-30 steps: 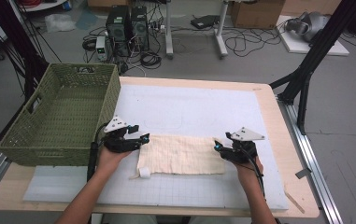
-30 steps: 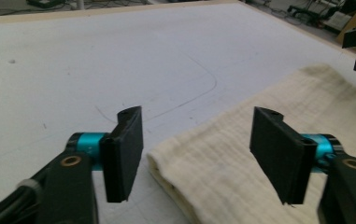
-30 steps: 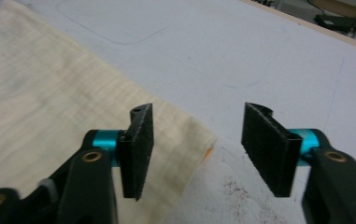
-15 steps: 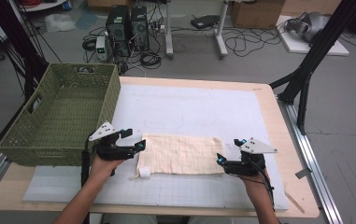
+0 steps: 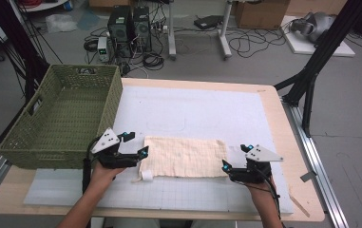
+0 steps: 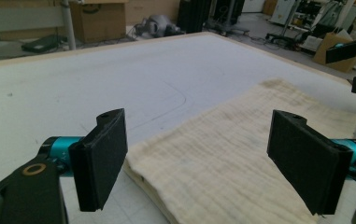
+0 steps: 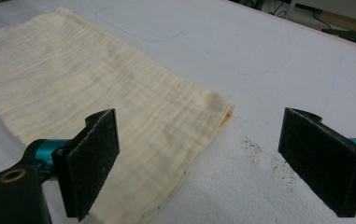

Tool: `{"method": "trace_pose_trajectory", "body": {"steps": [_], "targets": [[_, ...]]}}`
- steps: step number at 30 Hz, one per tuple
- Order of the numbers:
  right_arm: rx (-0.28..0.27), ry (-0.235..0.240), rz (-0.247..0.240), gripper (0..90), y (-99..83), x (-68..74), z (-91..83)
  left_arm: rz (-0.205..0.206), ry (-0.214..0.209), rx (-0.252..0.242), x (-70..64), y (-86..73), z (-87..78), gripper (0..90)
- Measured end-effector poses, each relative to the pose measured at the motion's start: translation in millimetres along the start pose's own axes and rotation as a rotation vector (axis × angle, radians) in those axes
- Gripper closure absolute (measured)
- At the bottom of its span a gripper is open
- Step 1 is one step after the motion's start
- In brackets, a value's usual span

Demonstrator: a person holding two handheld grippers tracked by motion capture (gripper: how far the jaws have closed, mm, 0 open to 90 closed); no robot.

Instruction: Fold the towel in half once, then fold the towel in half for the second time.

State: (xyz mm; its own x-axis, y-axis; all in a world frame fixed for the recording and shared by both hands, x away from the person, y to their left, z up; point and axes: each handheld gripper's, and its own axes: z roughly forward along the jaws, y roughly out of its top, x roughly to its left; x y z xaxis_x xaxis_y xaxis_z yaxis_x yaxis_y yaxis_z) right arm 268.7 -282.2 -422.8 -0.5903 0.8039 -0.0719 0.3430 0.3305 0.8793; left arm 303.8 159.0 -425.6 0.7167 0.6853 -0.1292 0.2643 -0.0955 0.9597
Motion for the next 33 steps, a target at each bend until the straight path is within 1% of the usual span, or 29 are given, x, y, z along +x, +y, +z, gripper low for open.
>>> {"method": "trace_pose_trajectory", "body": {"steps": [3, 4, 6, 9, 10, 13, 17, 18, 20, 24, 27, 31, 33], "targets": [[-0.007, -0.012, 0.007, 11.8, 0.2, -1.8, -1.0, -0.007, -0.008, 0.006, -0.8, -0.3, -0.1, 19.4], [-0.01, -0.011, 0.012, 11.8, 0.4, -1.9, -1.3, -0.018, -0.015, 0.001, -0.8, -0.3, -0.2, 18.1], [-0.014, -0.015, 0.006, 11.8, 1.1, -2.8, -1.4, -0.028, -0.01, -0.003, -0.1, 0.0, -0.8, 17.1], [-0.014, -0.015, 0.017, 11.8, 1.4, -2.6, -1.9, -0.05, -0.011, -0.008, 1.7, 0.3, -2.3, 17.1], [-0.016, -0.017, 0.017, 11.8, 1.4, -2.5, -1.9, -0.047, -0.003, -0.011, 2.1, 0.3, -2.9, 17.1], [-0.018, -0.021, 0.012, 11.8, 1.5, -2.9, -1.9, -0.056, 0.0, -0.015, 3.2, 0.3, -4.1, 17.1], [-0.011, -0.02, 0.014, 11.8, 1.6, -2.2, -1.9, -0.054, 0.007, -0.016, 2.6, 0.6, -4.5, 17.3], [-0.014, -0.02, 0.006, 11.8, 1.7, -2.2, -1.4, -0.055, 0.005, -0.014, 2.7, 0.6, -4.4, 17.3], [-0.011, -0.021, 0.01, 11.9, 1.9, -1.2, -1.5, -0.056, 0.004, -0.007, 3.1, 0.3, -3.2, 17.3], [-0.005, -0.017, 0.006, 11.8, 0.9, -1.3, -1.6, -0.061, 0.016, 0.002, 3.9, 0.1, -2.6, 17.3], [-0.012, -0.022, 0.012, 11.8, 1.4, -2.6, -2.5, -0.079, 0.022, -0.001, 5.6, -0.4, -2.9, 17.3], [-0.01, -0.025, 0.014, 11.8, 0.7, -4.0, -2.2, -0.099, 0.019, 0.019, 9.1, -1.9, -2.0, 17.3], [-0.006, -0.025, 0.019, 11.9, 0.1, -3.9, -2.3, -0.105, 0.02, 0.021, 10.0, -2.2, -2.1, 17.3]]}}
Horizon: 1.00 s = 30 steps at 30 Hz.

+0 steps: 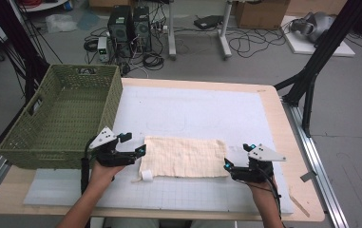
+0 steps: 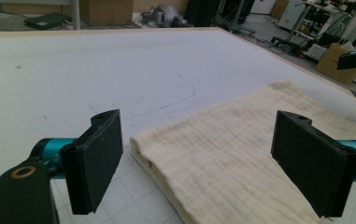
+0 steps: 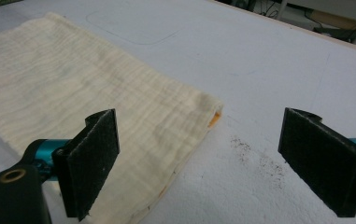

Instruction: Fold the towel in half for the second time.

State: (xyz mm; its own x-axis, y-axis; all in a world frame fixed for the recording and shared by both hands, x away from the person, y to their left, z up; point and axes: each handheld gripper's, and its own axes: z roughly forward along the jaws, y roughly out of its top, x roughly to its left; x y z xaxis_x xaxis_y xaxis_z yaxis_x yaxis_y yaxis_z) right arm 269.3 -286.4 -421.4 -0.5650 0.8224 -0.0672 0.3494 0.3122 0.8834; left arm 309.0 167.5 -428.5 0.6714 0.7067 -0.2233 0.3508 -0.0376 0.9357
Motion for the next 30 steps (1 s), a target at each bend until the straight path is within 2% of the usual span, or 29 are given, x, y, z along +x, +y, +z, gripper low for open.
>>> {"method": "trace_pose_trajectory", "body": {"steps": [6, 14, 20, 23, 28, 30], "targets": [[0.004, -0.001, -0.007, 11.9, -0.6, -0.9, -0.1, 0.006, -0.019, 0.011, -3.3, 0.0, 2.5, 17.9], [0.01, 0.0, -0.003, 11.9, -4.4, -3.5, -4.1, 0.038, -0.022, 0.048, -3.9, 4.1, 11.6, 19.3], [-0.004, -0.013, 0.022, 11.9, -6.3, -9.9, -9.4, 0.053, 0.004, 0.077, -2.8, 15.4, 24.8, 20.4], [0.001, -0.012, 0.028, 11.9, -7.7, -11.7, -9.0, 0.048, 0.001, 0.078, -3.0, 24.2, 31.9, 21.3], [-0.003, -0.009, 0.028, 11.9, -8.5, -12.9, -9.6, 0.058, -0.011, 0.083, -6.2, 32.9, 43.6, 21.8], [-0.007, -0.007, 0.038, 11.8, -8.4, -12.7, -10.1, 0.073, -0.005, 0.098, -5.7, 34.1, 48.9, 22.1]]}}
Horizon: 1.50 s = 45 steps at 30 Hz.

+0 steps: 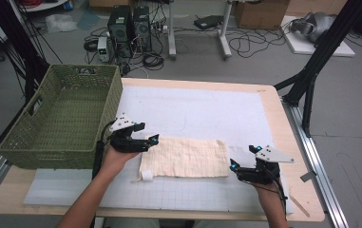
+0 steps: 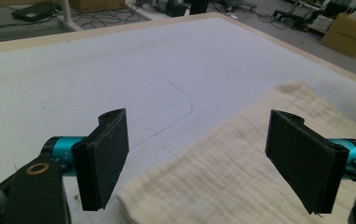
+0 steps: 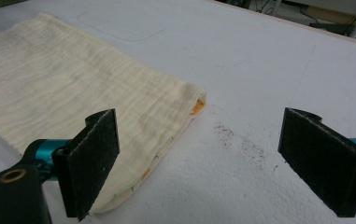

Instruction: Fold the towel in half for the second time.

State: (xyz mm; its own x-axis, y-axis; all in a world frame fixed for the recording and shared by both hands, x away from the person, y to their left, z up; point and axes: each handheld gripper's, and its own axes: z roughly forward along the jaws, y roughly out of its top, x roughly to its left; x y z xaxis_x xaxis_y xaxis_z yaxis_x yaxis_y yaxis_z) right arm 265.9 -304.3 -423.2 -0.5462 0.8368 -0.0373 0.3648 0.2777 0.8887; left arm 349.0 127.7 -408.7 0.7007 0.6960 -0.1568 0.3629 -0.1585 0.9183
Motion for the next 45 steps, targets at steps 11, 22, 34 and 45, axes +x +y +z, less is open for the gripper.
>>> {"method": "trace_pose_trajectory", "body": {"steps": [11, 22, 34, 45], "targets": [[-0.01, 0.007, 0.016, 11.9, -1.2, -2.5, -0.5, 0.0, 0.064, 0.066, 11.8, -7.0, 17.0, 30.0], [0.004, 0.014, 0.01, 11.9, -2.1, -1.0, 2.2, 0.004, 0.12, 0.211, 23.4, -19.5, 31.0, 41.5], [0.019, 0.02, 0.01, 11.9, -2.9, -0.9, 6.2, 0.051, 0.064, 0.285, 23.1, -25.2, 36.2, 60.5], [0.035, 0.02, 0.01, 11.9, -0.4, -3.5, 13.5, 0.03, 0.032, 0.266, 21.9, -24.5, 30.8, 83.9]]}}
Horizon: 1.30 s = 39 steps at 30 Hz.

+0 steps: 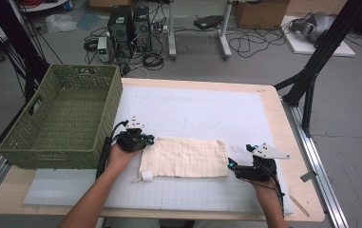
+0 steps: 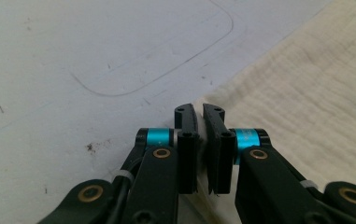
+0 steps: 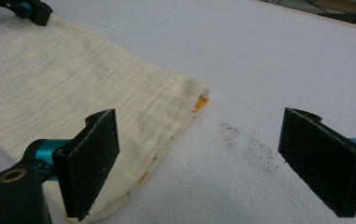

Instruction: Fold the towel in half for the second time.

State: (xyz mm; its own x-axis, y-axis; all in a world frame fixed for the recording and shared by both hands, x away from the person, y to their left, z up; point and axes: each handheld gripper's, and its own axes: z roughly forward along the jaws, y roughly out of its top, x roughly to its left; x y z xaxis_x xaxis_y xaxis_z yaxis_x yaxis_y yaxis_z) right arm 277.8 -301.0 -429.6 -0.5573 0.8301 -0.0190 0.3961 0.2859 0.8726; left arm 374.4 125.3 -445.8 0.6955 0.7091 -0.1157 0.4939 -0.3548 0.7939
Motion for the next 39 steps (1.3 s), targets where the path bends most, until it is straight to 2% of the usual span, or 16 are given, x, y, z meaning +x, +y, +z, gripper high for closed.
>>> {"method": "trace_pose_trajectory", "body": {"steps": [2, 5, 7, 16, 17, 18, 19, 22, 24, 27, 29, 33, 36, 39], "targets": [[0.025, -0.008, -0.006, 11.9, 2.1, -0.5, 3.1, -0.009, -0.001, -0.015, 0.4, -1.2, -1.6, 83.9], [0.023, 0.019, 0.028, 11.9, 8.4, -5.2, 8.0, -0.023, -0.01, -0.034, 1.4, -2.7, -4.6, 84.0], [0.031, 0.031, 0.027, 11.9, 14.8, -7.5, 13.6, -0.03, -0.014, -0.042, 1.2, -3.4, -5.9, 83.9], [0.208, 0.083, -0.002, 12.0, 34.7, -19.4, 67.5, -0.035, -0.017, -0.056, 1.5, -4.1, -7.6, 84.1], [0.223, 0.082, 0.002, 15.8, 35.6, -21.6, 73.0, -0.04, -0.017, -0.06, 1.8, -4.1, -7.9, 84.0], [0.239, 0.096, 0.002, 23.9, 36.4, -23.8, 77.2, -0.047, -0.02, -0.063, 2.1, -4.0, -8.2, 84.1], [0.243, 0.11, -0.012, 29.5, 36.9, -26.2, 80.5, -0.052, -0.021, -0.068, 2.3, -3.9, -8.4, 84.0], [0.252, 0.147, -0.002, 44.8, 37.5, -31.1, 87.7, -0.06, -0.023, -0.07, 3.0, -4.0, -8.7, 83.9], [0.262, 0.168, -0.017, 53.7, 37.4, -31.6, 90.8, -0.067, -0.022, -0.068, 3.9, -4.4, -8.4, 83.9], [0.271, 0.199, -0.04, 62.6, 36.6, -30.9, 92.2, -0.07, -0.026, -0.065, 4.2, -4.7, -8.0, 84.0], [0.274, 0.218, -0.06, 65.3, 36.5, -30.1, 91.5, -0.072, -0.028, -0.066, 4.3, -4.7, -8.3, 84.1], [0.282, 0.254, -0.079, 79.3, 36.8, -28.5, 90.7, -0.072, -0.025, -0.066, 4.7, -4.6, -9.3, 84.2], [0.285, 0.222, -0.122, 83.1, 39.1, -22.4, 90.2, -0.074, -0.011, -0.073, 5.1, -3.6, -10.1, 84.4], [0.244, 0.167, -0.138, 83.3, 41.2, -19.4, 87.3, -0.097, 0.001, -0.138, 5.9, -0.8, -15.2, 84.8]]}}
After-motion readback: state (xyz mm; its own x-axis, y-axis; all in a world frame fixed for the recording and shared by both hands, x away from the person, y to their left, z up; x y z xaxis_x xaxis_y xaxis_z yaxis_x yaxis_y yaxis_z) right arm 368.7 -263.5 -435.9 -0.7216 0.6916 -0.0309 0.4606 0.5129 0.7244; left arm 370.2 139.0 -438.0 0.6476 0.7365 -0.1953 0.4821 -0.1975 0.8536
